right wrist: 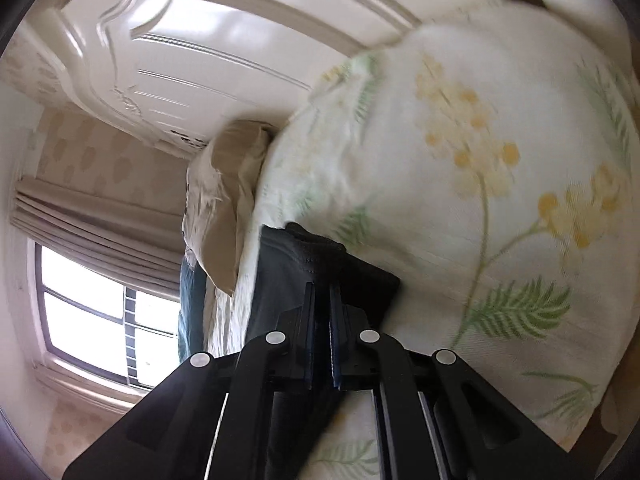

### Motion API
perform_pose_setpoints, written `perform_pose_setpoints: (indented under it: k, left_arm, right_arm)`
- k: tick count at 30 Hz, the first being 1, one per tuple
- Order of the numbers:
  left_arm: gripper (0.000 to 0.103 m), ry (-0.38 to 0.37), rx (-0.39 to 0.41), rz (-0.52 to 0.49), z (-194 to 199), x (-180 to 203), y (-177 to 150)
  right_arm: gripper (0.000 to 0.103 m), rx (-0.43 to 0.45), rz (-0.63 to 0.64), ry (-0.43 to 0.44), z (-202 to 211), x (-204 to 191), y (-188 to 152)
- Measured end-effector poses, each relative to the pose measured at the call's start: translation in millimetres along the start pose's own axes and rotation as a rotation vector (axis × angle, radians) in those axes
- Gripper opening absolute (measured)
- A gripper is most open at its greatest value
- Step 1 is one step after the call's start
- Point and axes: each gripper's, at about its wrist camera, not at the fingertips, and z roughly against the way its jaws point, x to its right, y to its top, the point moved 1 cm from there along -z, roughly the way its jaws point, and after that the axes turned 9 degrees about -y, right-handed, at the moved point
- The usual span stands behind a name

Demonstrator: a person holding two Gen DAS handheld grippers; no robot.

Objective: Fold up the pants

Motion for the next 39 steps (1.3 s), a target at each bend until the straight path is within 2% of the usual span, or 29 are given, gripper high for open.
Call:
perform_pose_setpoints:
  k: [4, 8, 11, 16, 19, 20, 21, 22, 28, 39]
  left_arm:
    - [0.097, 0.005, 0.001, -0.012, -0.9, 1.2, -0.4]
    - [0.097, 0.022, -0.001, -0.038, -2.8, 3.3, -0.8]
    - [0.097, 0.019, -0.002, -0.034, -2.6, 2.8, -0.6]
    - [0.097, 0.002, -0.007, -0.02, -1.8, -0.5, 0.4]
    - [0.097, -0.006, -0.006, -0.011, -1.2, -1.5, 0.4]
    - [0.097, -0.01, -0.003, -0.01, -0.7, -2.1, 0.1]
    - [0.097, -0.012, -0.001, -0.011, -0.4, -2.3, -0.5]
    - [0.097, -0.012, 0.001, -0.016, -0.6, -1.8, -1.0]
    - [0.097, -0.001, 0.001, -0.035, -1.0, 0.0, -3.3]
    - [0.097, -0.014, 0.003, -0.045, -0.9, -0.7, -4.3]
  right_arm:
    - [0.008, -0.02, -0.039, 0.047, -7.2, 2.9, 2.9]
    - [0.006, -0.01, -0.008, 0.039, -2.5, -3.5, 3.0]
    - [0.006, 0.031, -0.007, -0.003, 10.0, 0.9, -1.4]
    - [0.006, 0.013, -0.06, 0.027, 4.5, 13.4, -1.8]
    - [0.016, -0.016, -0.107, 0.089, 5.8, 11.3, -6.0]
    - [0.027, -0.03, -0.13, 0.124, 6.6, 10.9, -10.5]
    - [0.032, -0.038, -0.128, 0.132, 7.7, 8.8, -14.8]
    - [0.032, -0.049, -0.112, 0.136, 8.1, 5.2, -19.8]
    - [0.032, -0.192, -0.002, 0.182, -2.7, -20.6, -76.6]
    - [0.036, -0.502, 0.133, 0.242, -31.2, -69.5, -223.6]
